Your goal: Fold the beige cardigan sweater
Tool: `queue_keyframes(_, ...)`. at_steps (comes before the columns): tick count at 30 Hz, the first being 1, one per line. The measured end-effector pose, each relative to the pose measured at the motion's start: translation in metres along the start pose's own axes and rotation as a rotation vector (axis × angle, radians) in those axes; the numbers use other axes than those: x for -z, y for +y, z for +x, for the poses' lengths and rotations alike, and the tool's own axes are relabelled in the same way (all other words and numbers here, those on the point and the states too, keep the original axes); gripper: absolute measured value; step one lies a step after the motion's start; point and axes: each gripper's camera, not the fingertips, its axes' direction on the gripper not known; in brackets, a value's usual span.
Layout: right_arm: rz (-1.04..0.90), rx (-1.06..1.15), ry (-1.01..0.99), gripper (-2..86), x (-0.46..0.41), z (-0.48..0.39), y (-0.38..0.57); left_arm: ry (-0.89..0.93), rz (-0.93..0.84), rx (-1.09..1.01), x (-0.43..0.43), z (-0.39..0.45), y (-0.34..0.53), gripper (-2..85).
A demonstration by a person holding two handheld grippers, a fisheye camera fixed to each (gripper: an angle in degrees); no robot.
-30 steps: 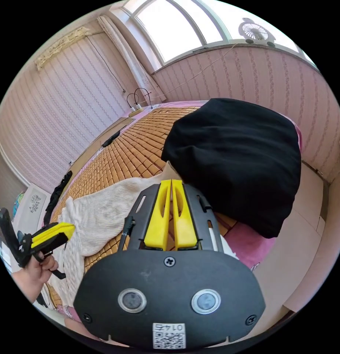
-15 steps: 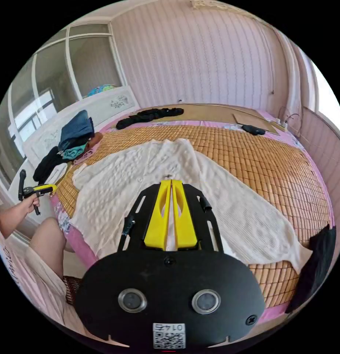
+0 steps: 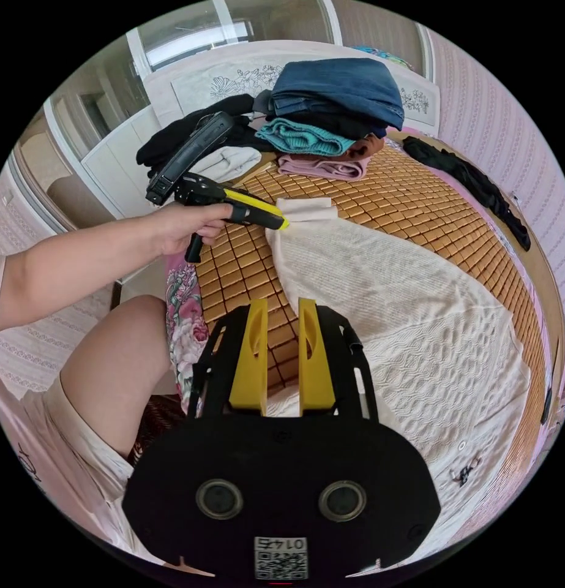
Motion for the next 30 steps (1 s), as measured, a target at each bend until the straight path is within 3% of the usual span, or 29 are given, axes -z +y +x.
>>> queue_keyframes(10,-0.076,-0.004,-0.051,9.7,-0.071,-0.019,-0.081,0.095,0.075,0.182,0.054,-0.119,0.104,2.0)
queue_keyframes(16,-0.136,-0.129,-0.159,11.6,-0.120,-0.021,-0.131,0.116,0.136,0.046,0.057,-0.115,0.116,6.9)
queue_keyframes(20,-0.270,-0.236,-0.246,9.8,-0.167,-0.016,-0.151,0.050,0.048,-0.053,0.032,-0.105,0.101,8.0)
queue_keyframes(23,-0.226,-0.274,-0.166,2.4,-0.161,-0.007,-0.155,0.043,0.027,-0.117,0.028,-0.102,0.095,3.7)
queue_keyframes(30,-0.065,-0.279,-0.297,0.6,-0.075,0.041,-0.138,0.110,0.174,-0.148,0.062,-0.085,0.085,-0.7)
